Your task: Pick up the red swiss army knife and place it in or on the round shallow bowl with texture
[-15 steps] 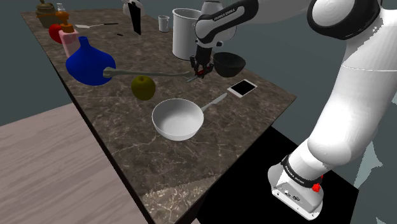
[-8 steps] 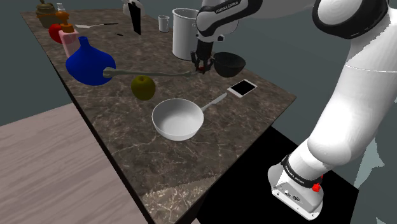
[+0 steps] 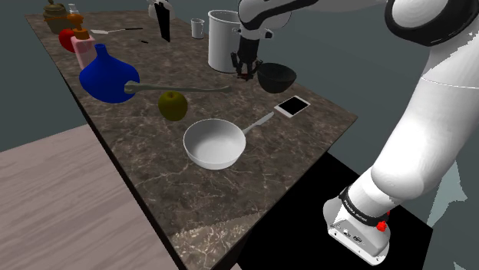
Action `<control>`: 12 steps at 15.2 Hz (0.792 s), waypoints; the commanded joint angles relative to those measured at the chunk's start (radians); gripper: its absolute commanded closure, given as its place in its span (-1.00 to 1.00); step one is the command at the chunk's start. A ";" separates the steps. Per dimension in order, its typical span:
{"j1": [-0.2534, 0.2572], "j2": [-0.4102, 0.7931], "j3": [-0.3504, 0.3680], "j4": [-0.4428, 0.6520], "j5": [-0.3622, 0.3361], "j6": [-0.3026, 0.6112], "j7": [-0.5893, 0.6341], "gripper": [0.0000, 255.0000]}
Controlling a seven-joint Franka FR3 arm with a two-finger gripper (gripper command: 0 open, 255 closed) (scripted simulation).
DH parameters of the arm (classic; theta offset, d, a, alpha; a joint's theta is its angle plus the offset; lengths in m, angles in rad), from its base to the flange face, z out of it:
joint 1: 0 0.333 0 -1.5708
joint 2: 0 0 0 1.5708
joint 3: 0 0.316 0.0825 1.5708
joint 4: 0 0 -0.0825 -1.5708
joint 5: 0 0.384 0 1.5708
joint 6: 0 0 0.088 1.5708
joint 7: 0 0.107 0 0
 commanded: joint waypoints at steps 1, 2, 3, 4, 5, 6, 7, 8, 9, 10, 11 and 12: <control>-0.001 -0.009 0.000 0.014 0.001 -0.024 -0.001 1.00; -0.001 -0.013 0.000 0.023 0.001 -0.036 -0.001 1.00; -0.001 -0.017 0.000 0.031 0.002 -0.048 -0.001 1.00; -0.001 -0.020 0.000 0.040 0.002 -0.060 -0.001 1.00; -0.001 -0.024 0.000 0.049 0.002 -0.072 -0.001 1.00; -0.001 -0.027 0.001 0.058 0.003 -0.085 -0.001 1.00; -0.001 -0.030 0.001 0.067 0.003 -0.097 -0.001 1.00; -0.001 -0.032 0.001 0.077 0.003 -0.110 -0.001 1.00; -0.001 -0.035 0.001 0.087 0.003 -0.122 -0.001 1.00; -0.001 -0.037 0.001 0.097 0.003 -0.135 -0.001 1.00; -0.001 -0.039 0.001 0.108 0.004 -0.147 -0.001 1.00; -0.001 -0.041 0.001 0.119 0.004 -0.160 0.000 1.00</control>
